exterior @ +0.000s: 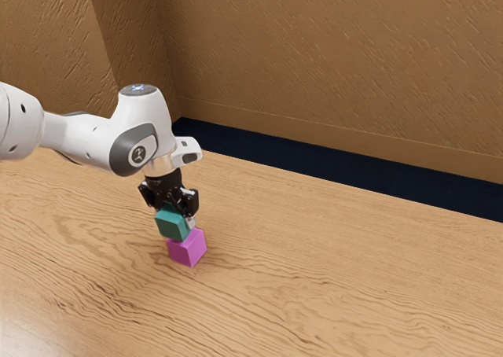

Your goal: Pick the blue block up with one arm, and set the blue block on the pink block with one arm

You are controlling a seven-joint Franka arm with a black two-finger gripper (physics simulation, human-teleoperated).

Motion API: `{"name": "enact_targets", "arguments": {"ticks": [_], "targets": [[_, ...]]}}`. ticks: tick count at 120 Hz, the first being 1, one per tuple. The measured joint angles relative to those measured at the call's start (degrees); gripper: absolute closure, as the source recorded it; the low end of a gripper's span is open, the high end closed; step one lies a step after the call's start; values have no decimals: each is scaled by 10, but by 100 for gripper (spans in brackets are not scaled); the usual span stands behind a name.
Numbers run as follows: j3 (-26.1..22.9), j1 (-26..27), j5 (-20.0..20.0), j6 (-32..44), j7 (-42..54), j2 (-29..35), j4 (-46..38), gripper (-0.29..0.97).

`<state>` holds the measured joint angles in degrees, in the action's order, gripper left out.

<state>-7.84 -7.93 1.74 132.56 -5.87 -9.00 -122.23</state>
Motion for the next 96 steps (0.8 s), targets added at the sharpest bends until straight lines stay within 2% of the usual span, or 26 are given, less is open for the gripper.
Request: {"name": "enact_targets", "arguments": {"ticks": [96], "targets": [[-3,1,-1,16,5,-16,11,35]]}}
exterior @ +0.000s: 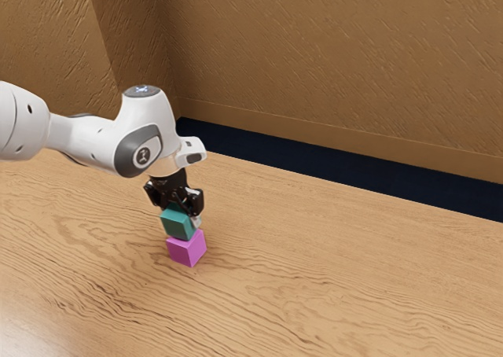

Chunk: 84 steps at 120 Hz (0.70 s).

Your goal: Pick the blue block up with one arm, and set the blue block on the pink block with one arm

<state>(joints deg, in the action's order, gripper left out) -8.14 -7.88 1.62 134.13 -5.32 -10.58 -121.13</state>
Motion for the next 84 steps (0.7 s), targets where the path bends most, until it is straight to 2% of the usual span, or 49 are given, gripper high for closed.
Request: {"name": "enact_targets", "arguments": {"ticks": [39,84], "targets": [[-2,3,-2,8,-6,3,-3,35],[-1,7,-28,14,-24,12,-12,34]]}}
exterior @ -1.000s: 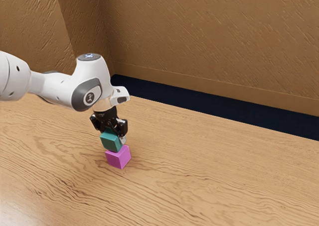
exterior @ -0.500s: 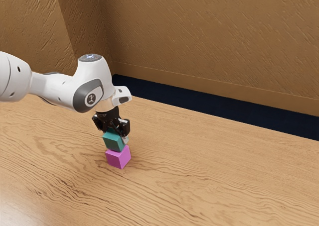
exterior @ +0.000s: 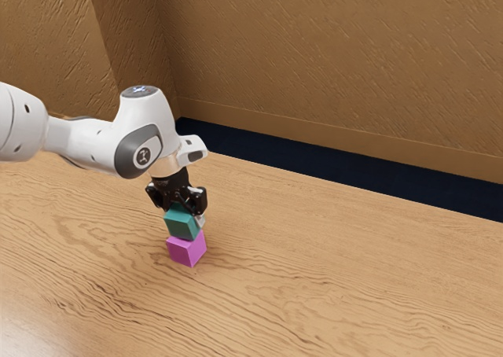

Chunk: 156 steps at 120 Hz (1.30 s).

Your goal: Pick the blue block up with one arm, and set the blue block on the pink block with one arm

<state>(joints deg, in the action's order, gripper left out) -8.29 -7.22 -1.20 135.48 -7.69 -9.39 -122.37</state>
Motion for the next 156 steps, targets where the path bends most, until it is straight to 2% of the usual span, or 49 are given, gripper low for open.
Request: {"name": "enact_targets", "arguments": {"ticks": [72,126,156], "targets": [[-1,2,-11,0,-27,13,-19,35],[0,-3,-35,-56,-23,25,-14,35],[3,-7,-37,-66,10,27,-13,35]]}}
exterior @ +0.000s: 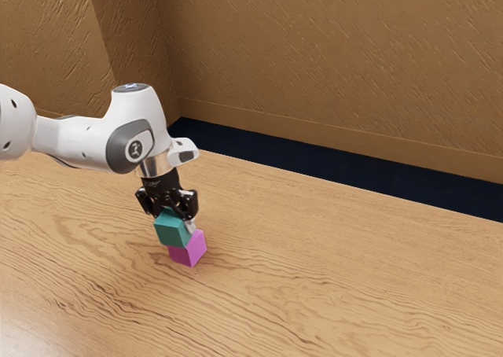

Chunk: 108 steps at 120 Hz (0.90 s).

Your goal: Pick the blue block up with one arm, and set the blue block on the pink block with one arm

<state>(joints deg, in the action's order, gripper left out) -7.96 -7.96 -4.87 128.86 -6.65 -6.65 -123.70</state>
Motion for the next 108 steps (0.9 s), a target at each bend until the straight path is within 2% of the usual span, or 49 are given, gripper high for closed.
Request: {"name": "enact_targets", "arguments": {"ticks": [108], "targets": [[1,-8,3,4,110,-23,26,35]]}}
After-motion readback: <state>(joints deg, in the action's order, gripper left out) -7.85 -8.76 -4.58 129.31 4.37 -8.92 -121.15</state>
